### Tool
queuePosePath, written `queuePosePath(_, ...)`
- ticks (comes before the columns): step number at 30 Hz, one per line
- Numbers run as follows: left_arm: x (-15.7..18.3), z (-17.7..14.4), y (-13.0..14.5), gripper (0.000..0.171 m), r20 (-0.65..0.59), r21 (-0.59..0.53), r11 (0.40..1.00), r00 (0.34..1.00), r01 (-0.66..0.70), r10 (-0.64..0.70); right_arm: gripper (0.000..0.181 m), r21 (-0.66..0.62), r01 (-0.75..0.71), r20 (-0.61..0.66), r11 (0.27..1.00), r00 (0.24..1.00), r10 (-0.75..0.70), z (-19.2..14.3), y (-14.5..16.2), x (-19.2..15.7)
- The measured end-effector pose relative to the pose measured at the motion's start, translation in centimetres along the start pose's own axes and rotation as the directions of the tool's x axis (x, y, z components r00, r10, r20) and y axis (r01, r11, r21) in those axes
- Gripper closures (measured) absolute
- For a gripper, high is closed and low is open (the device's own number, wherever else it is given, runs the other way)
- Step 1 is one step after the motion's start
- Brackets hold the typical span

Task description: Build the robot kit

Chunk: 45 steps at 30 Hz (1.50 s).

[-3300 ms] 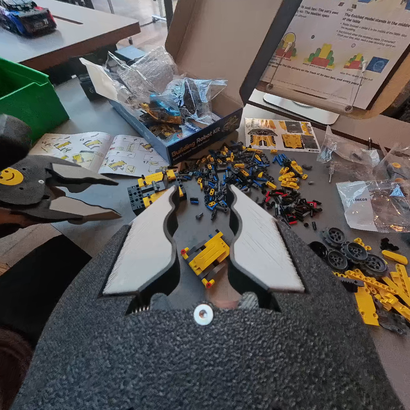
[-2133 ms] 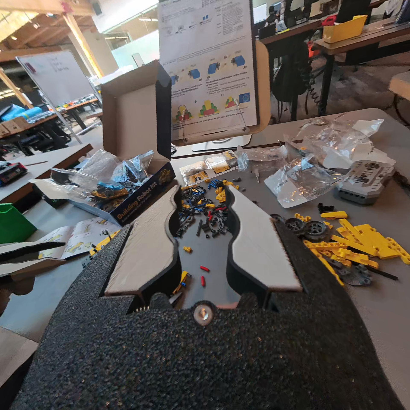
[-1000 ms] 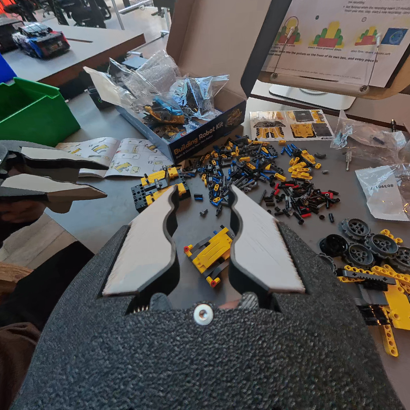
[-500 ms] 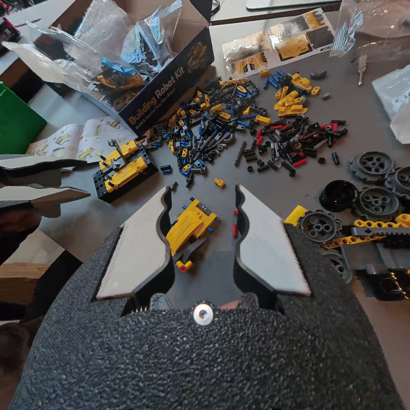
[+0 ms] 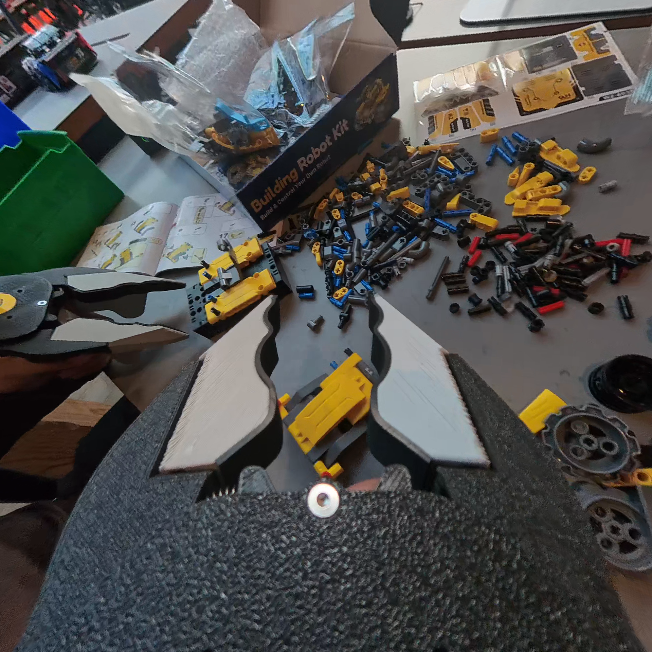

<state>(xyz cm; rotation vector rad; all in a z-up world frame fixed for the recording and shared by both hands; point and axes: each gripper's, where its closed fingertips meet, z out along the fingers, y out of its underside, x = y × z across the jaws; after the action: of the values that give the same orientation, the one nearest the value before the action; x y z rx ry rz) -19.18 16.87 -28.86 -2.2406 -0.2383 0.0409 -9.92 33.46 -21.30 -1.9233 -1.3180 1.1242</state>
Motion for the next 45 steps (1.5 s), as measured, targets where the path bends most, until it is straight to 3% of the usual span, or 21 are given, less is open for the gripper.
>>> queuePosePath(3, -0.2, -0.5, 0.4, 0.104, 0.014, -0.009, 1.000, 1.000, -0.005, 0.005, 0.131, -0.022, 0.051, 0.050, 0.998, 0.998, -0.050, 0.9, -0.3, -2.5)
queuePosePath(6, 0.1, -1.2, 0.4, 0.104, 0.014, -0.010, 1.000, 1.000, -0.012, 0.012, 0.132, -0.147, 0.089, 0.024, 0.985, 0.996, -0.086, 2.6, 1.6, -3.7)
queuePosePath(10, 0.1, -2.3, -0.3, 0.104, 0.050, 0.007, 0.998, 0.996, -0.068, 0.067, 0.132, -0.285, 0.032, -0.007, 0.958, 0.999, -0.036, 4.4, 4.1, -5.4)
queuePosePath(13, 0.5, -2.9, -0.8, 0.104, 0.050, 0.020, 0.996, 0.995, -0.086, 0.085, 0.130, -0.347, 0.021, 0.089, 0.938, 0.996, 0.010, 4.5, 4.9, -8.4)
queuePosePath(19, 1.0, -3.7, -1.8, 0.104, 0.062, 0.046, 0.992, 0.991, -0.118, 0.115, 0.133, -0.326, -0.019, 0.333, 0.945, 0.934, 0.133, 3.2, 3.9, -13.5)
queuePosePath(28, 2.1, -3.5, -1.7, 0.104, 0.078, 0.016, 0.986, 0.984, -0.163, 0.161, 0.135, -0.306, 0.047, 0.324, 0.951, 0.944, 0.057, 2.2, 3.9, -13.3)
queuePosePath(33, 0.4, -3.6, -2.0, 0.107, 0.166, 0.034, 0.987, 0.975, -0.156, 0.148, 0.142, -0.188, 0.259, 0.086, 0.948, 0.965, -0.246, 0.9, 1.0, -9.7)
queuePosePath(36, -0.1, -3.7, -1.6, 0.105, 0.152, 0.018, 0.990, 0.979, -0.141, 0.137, 0.153, -0.130, 0.382, 0.120, 0.915, 0.922, -0.368, -1.0, -0.3, -11.4)
queuePosePath(39, -0.2, -3.5, -1.2, 0.106, 0.116, 0.001, 0.991, 0.985, -0.132, 0.131, 0.152, -0.100, 0.404, 0.079, 0.909, 0.914, -0.397, -2.4, -1.4, -11.0)
queuePosePath(41, -0.5, -3.6, -1.3, 0.118, 0.124, 0.012, 0.989, 0.981, -0.149, 0.146, 0.152, -0.095, 0.399, 0.055, 0.912, 0.917, -0.395, -3.2, -1.8, -10.2)
queuePosePath(45, -1.4, -3.9, -1.4, 0.117, 0.144, 0.015, 0.989, 0.979, -0.147, 0.143, 0.153, -0.056, 0.352, 0.034, 0.934, 0.936, -0.350, -4.8, -2.6, -9.0)
